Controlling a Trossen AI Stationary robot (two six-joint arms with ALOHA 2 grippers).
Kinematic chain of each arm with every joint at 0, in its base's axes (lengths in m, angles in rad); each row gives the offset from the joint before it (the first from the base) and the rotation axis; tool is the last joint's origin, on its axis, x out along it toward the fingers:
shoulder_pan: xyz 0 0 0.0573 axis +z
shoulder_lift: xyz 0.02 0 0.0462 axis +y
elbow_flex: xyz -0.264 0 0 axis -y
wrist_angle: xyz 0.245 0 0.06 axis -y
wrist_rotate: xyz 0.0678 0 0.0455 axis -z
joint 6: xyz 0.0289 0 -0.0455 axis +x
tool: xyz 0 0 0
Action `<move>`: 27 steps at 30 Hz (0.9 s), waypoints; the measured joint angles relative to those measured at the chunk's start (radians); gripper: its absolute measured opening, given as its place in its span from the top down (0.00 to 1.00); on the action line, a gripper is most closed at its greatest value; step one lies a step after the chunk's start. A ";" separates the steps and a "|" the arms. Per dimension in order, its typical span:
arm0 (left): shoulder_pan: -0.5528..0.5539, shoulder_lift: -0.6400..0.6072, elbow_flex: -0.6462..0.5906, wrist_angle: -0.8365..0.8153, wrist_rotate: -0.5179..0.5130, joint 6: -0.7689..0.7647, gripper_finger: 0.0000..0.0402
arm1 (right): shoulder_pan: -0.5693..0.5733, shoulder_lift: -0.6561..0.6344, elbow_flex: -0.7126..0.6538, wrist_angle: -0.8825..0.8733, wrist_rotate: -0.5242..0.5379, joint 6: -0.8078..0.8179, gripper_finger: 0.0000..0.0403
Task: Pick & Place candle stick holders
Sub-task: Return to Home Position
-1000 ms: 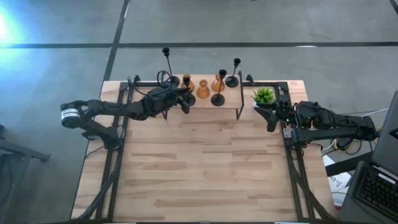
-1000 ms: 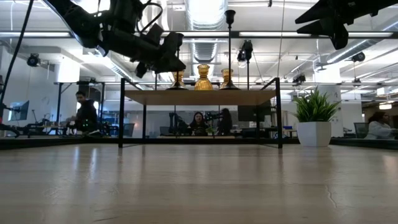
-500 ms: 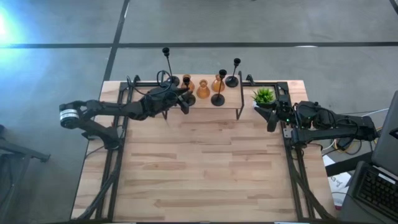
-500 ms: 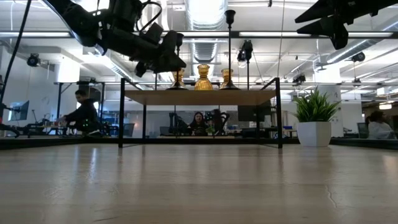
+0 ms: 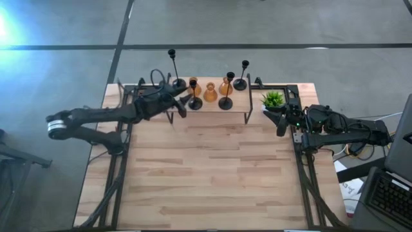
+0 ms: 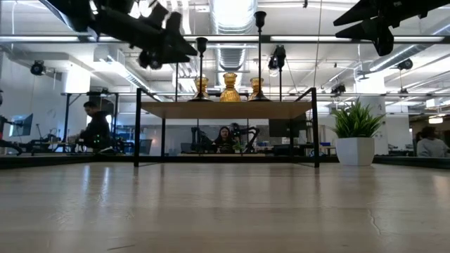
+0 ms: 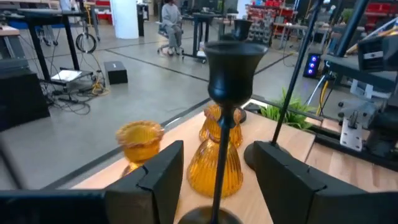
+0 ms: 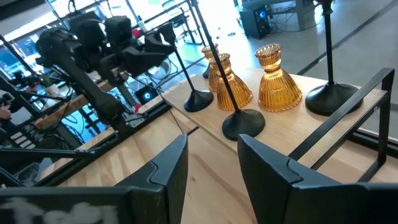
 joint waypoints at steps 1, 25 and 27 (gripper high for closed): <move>0.000 -0.029 0.000 -0.037 0.000 0.005 0.51 | 0.000 0.000 0.000 0.000 0.000 0.000 0.66; -0.001 -0.640 0.001 -0.535 0.328 -0.155 0.52 | 0.000 0.000 0.008 0.006 -0.241 -0.085 0.84; -0.001 -0.663 0.001 -0.600 0.376 -0.097 0.51 | 0.000 0.000 0.008 0.006 -0.246 -0.115 0.89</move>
